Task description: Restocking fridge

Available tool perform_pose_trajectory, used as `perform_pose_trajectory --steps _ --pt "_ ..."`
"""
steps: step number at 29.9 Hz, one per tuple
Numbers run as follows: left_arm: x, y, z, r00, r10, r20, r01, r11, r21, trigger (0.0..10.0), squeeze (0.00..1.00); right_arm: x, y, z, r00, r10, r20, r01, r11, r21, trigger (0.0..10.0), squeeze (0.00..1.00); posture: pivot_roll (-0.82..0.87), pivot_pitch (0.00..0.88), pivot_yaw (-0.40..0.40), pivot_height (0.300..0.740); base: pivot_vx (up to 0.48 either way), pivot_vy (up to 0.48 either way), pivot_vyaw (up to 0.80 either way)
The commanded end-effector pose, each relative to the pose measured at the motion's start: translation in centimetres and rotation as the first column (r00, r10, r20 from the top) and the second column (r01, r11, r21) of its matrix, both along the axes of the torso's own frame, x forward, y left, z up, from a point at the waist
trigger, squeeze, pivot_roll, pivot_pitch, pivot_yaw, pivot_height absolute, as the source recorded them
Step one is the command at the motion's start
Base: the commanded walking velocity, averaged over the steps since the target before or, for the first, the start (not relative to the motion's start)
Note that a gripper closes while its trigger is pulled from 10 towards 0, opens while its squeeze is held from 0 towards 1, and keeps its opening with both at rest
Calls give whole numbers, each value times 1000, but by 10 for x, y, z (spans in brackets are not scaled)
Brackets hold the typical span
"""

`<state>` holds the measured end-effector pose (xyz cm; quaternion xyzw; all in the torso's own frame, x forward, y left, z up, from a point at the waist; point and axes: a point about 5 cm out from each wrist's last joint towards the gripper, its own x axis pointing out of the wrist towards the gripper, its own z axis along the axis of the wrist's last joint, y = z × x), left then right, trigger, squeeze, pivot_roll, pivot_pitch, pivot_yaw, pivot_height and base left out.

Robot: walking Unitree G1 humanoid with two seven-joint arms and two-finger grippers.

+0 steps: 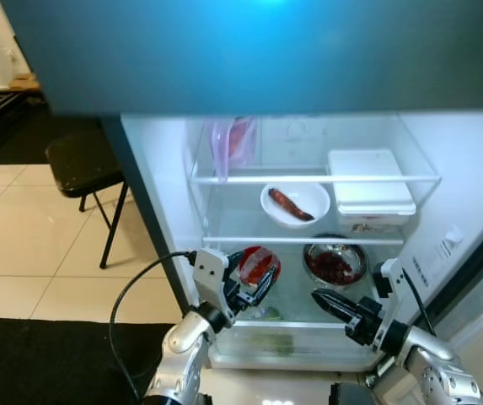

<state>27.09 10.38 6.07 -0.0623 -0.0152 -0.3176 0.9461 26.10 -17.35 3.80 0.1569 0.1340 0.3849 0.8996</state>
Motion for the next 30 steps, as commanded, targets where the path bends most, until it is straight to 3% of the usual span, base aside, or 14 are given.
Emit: perform_pose_trajectory --steps 1,13,18,30 --pt "-7 1 -12 998 -47 -51 49 998 38 10000 0 -3 -6 -6 999 -30 -23 30 1000 -6 10000 0 -29 0 -23 620 0 0 0" --pt "-22 -8 -22 983 -153 -101 160 985 61 10000 0 -8 -14 -17 995 -66 -70 66 998 -2 10000 0 -26 0 -21 620 0 0 0" --pt "-22 -8 -23 981 -163 -105 172 982 76 10000 0 -8 -16 -14 996 -56 -71 61 996 71 10000 0 -25 0 -22 620 0 0 0" --pt "-27 -14 -27 968 -222 -116 235 965 116 10000 0 -12 -21 -19 993 -70 -93 79 993 92 10000 0 -27 0 -16 671 0 0 0"
